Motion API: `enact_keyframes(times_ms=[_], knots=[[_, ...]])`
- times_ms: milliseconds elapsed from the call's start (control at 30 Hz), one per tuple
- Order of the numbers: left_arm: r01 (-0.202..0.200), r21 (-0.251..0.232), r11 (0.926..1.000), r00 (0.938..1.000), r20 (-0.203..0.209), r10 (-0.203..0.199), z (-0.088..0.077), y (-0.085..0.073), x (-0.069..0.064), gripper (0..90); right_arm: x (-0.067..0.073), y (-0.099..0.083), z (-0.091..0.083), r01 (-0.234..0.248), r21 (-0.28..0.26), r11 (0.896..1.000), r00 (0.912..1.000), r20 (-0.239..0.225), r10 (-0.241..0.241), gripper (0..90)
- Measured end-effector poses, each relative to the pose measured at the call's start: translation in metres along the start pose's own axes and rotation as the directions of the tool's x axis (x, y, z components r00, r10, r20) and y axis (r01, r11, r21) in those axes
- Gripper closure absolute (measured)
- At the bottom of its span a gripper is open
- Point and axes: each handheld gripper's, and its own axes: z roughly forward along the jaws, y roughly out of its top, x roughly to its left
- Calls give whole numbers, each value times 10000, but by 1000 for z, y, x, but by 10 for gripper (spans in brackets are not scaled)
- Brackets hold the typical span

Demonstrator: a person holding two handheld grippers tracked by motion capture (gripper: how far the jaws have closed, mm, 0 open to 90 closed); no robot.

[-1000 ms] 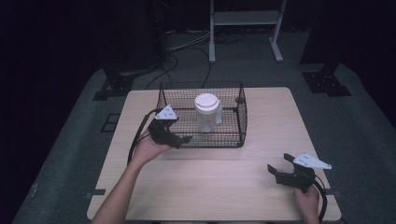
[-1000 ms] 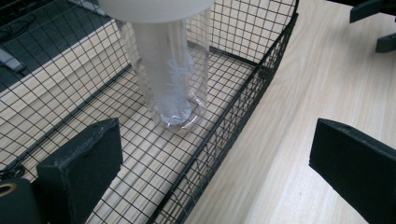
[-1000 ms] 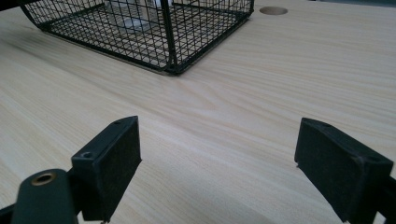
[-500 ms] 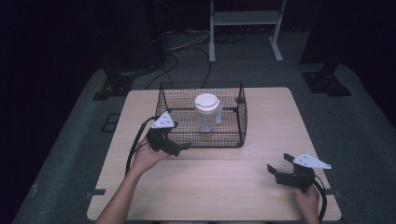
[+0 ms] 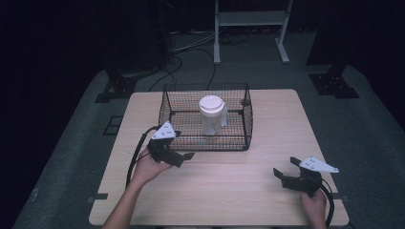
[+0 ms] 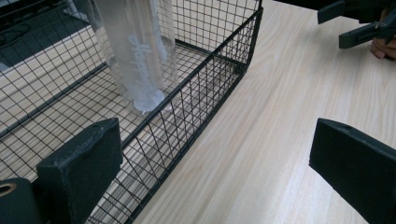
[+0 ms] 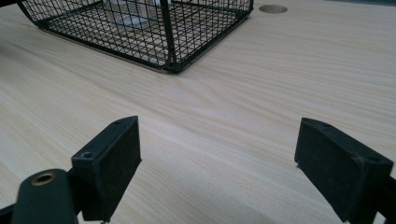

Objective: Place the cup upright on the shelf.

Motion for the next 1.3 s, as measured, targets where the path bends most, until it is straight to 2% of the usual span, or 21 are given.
enact_keyframes(times_ms=[233,400,733,1300], knots=[[71,-132,9999,10000,-25,-71,-2,-8,-5,18,0,0,0,-7,19,10000,10000,9,7,135],[-20,-87,10000,10000,-88,19,-2,-14,-10,18,0,0,0,-20,33,10000,10000,13,20,135],[112,-377,9992,9999,-38,-114,-4,-27,-20,18,1,0,0,45,27,10000,10000,24,-45,135],[110,-351,9993,9999,-119,-114,-6,-47,-32,18,2,0,1,110,53,9999,9999,28,-110,135]])
